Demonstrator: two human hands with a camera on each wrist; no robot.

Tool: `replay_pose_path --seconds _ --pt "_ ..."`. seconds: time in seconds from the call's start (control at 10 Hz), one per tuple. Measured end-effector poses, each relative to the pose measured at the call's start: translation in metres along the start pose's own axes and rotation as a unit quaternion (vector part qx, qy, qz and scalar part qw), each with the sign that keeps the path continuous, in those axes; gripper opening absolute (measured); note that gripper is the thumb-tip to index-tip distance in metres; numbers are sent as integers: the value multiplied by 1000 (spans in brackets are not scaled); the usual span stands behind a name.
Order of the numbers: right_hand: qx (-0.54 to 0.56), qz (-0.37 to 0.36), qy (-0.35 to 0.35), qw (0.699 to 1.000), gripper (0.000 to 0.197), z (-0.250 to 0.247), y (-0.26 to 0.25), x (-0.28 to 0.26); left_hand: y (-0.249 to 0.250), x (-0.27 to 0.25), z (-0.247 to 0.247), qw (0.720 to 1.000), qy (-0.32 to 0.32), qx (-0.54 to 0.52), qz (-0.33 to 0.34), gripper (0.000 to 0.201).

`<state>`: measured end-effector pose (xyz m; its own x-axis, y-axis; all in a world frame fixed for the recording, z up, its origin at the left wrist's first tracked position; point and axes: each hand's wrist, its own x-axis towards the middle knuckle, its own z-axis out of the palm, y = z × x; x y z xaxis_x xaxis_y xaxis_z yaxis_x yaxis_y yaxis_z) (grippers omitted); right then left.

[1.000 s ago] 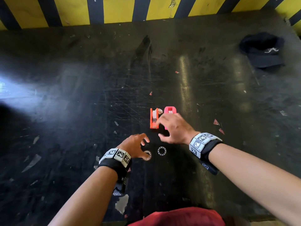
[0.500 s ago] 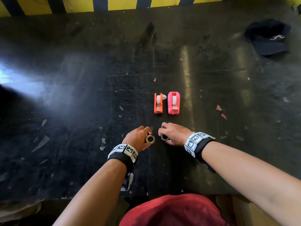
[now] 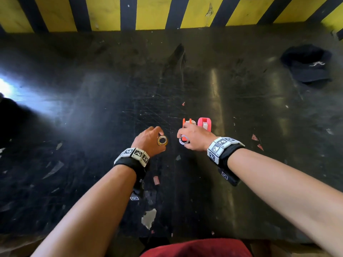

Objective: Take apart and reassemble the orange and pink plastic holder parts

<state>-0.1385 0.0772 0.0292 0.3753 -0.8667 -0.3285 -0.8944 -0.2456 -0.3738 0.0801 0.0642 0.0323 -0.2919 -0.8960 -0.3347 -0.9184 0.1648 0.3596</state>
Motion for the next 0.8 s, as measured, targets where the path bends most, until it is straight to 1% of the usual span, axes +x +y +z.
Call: replay_pose_path --seconds 0.1,0.2,0.3,0.4,0.5,0.6,0.7,0.8 --pt "-15 11 10 1000 32 -12 -1 24 -7 17 -12 1000 16 -6 -13 50" --pt "-31 7 19 999 28 -17 -3 47 -17 33 -18 999 16 -11 -26 48" --pt "-90 5 9 996 33 -16 -7 69 -29 50 -16 999 11 -17 -37 46" --pt "-105 12 -11 994 37 -11 -9 90 -41 64 -9 999 8 -23 -46 41" --pt "-97 19 -23 995 37 -3 -9 105 -51 76 2 999 3 -22 -46 40" --pt "-96 16 -28 995 41 4 -9 112 -55 81 9 998 -8 -26 -52 41" --pt "-82 6 -19 996 50 13 -7 113 -59 83 16 998 -7 -32 -49 45" --pt "-79 15 -17 997 51 16 -7 111 -63 83 20 998 2 -33 -56 51"
